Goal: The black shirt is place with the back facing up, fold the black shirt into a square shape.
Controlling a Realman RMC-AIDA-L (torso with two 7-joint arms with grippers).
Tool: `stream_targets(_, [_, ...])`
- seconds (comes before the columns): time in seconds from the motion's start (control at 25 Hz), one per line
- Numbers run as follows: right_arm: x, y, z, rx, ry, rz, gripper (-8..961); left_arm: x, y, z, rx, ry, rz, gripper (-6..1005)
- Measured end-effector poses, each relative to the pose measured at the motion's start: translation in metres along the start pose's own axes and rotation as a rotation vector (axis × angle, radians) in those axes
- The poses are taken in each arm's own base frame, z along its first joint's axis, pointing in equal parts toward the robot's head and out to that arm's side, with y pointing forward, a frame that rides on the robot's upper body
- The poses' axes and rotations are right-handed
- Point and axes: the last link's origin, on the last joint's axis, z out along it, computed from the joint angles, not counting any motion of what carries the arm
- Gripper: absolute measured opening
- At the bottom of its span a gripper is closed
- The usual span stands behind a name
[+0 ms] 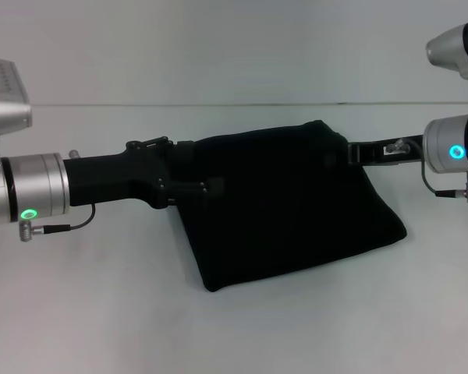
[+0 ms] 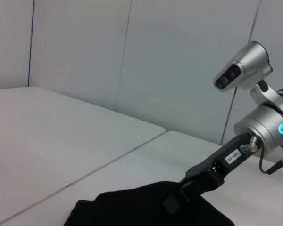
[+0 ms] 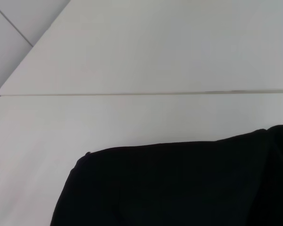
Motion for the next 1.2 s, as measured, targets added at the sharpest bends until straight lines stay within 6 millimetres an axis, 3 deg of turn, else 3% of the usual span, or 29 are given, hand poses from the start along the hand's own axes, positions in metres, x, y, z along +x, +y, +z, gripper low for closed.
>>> stream_targets(1.2, [-0.022,-0.003,-0.031,-0.023,-0.038,-0.085,76,0.001,0.0,0.001,-0.003,0.002,-0.051,951])
